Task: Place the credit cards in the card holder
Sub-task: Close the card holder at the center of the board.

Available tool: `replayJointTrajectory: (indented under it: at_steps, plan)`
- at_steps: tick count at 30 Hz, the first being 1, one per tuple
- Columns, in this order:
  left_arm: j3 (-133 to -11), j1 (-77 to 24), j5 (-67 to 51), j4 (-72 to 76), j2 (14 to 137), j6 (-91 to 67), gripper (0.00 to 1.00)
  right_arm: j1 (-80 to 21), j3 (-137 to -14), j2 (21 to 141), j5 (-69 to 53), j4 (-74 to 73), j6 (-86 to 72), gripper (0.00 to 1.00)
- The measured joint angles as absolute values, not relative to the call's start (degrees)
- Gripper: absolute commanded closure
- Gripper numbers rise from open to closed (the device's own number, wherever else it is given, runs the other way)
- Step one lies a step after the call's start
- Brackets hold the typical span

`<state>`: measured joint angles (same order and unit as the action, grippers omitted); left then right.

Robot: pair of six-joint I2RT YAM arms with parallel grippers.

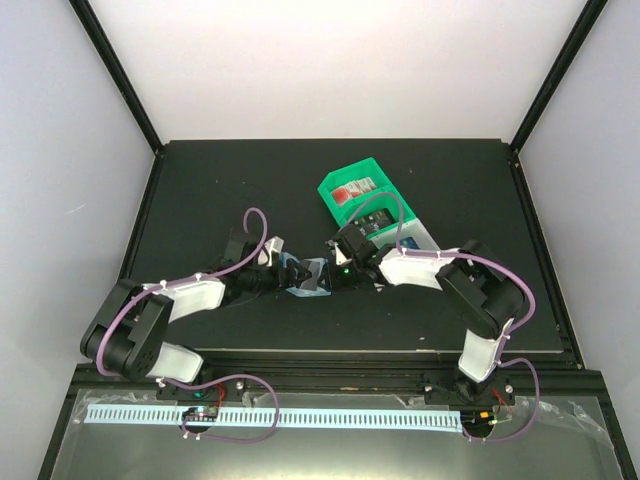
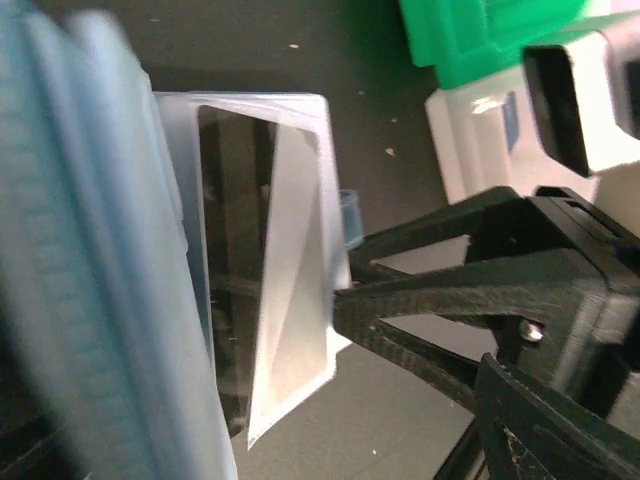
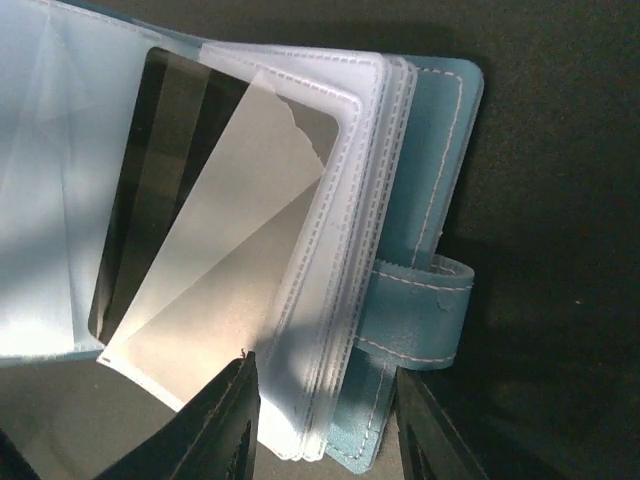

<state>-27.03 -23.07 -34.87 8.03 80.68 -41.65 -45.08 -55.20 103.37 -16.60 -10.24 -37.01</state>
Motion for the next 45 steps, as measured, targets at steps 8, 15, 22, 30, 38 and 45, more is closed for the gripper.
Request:
replayJointTrajectory:
  at_steps: [8,15,22,30,38,45]
  plan:
    - [-27.22,-23.07,-42.46,11.22,80.71,-40.03,0.14,-45.01,-54.5,103.46,-18.22,-8.03,-38.09,0.59]
    - [-27.79,-23.07,-45.52,12.95,82.28,-39.53,0.2,-45.04,-54.41,103.22,-16.4,-8.05,-38.41,0.57]
    - [-27.94,-23.07,-46.09,14.83,84.42,-39.62,0.3,-45.04,-51.64,96.57,-10.55,-10.11,-38.41,0.54]
    - [-29.12,-23.11,-46.57,16.32,86.65,-39.62,0.44,-45.04,-50.41,90.04,-10.04,-10.26,-36.45,0.56]
    - [-29.17,-23.11,-46.54,16.93,88.51,-39.55,0.64,-45.04,-51.16,92.25,-15.05,-9.39,-34.35,0.68]
    - [-29.34,-23.14,-46.54,17.87,91.44,-39.83,0.69,-45.04,-51.66,96.2,-17.06,-8.99,-33.93,0.77]
